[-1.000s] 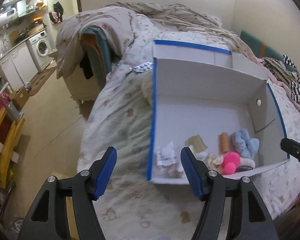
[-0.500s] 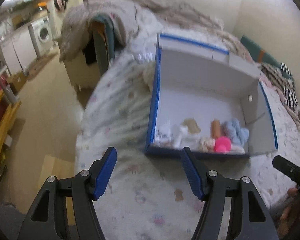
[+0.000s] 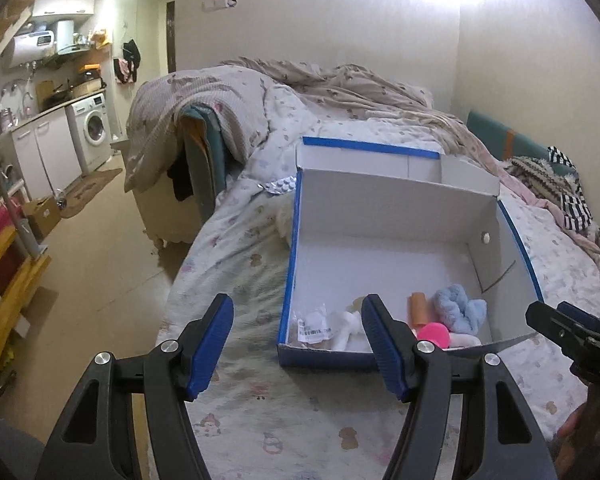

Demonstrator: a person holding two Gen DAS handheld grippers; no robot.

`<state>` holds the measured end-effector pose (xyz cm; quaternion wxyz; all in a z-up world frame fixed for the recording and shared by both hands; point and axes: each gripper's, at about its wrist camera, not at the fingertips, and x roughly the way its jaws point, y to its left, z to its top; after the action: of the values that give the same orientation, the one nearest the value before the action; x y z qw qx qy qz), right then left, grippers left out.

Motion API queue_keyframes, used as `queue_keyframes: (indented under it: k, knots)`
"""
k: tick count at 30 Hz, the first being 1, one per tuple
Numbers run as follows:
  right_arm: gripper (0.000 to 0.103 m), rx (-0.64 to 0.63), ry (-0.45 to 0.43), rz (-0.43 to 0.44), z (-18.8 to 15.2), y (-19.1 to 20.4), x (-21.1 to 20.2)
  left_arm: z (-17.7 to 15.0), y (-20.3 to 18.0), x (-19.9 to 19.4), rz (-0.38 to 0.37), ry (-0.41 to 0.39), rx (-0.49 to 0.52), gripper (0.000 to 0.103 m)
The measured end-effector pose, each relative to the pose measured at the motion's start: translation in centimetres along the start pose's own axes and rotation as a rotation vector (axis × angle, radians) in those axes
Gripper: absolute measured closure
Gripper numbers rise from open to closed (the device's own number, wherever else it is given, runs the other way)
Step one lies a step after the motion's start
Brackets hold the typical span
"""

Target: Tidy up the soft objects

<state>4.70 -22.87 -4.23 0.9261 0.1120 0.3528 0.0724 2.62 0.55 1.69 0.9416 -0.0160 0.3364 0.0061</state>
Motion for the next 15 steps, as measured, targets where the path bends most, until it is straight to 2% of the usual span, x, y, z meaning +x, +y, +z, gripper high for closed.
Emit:
queue_keyframes:
  k: [3, 6, 8, 9, 12, 15]
  knots:
    - [0.0, -0.02, -0.013, -0.012, 0.1, 0.3, 0.0, 0.1, 0.1, -0.2, 0.009, -0.016, -0.011, 0.038]
    - [0.0, -0.041, -0.037, -0.013, 0.1, 0.7, -0.3, 0.2, 0.2, -0.3, 0.009, -0.03, -0.016, 0.023]
    - [0.0, -0.064, -0.05, -0.029, 0.2, 0.9, -0.3, 0.3, 0.3, -0.4, 0.006, -0.033, -0.02, 0.007]
    - [0.0, -0.071, -0.055, -0.035, 0.2, 1.0, -0.3, 0.3, 0.3, -0.5, 0.011, -0.039, -0.022, 0.004]
    - [0.0, -0.082, -0.057, -0.047, 0.1, 1.0, -0.1, 0.3, 0.2, -0.7, 0.05, -0.05, -0.017, 0.003]
    - [0.0, -0.087, -0.059, -0.057, 0.1, 1.1, -0.1, 0.3, 0.5, -0.6, 0.042, -0.04, -0.032, 0.003]
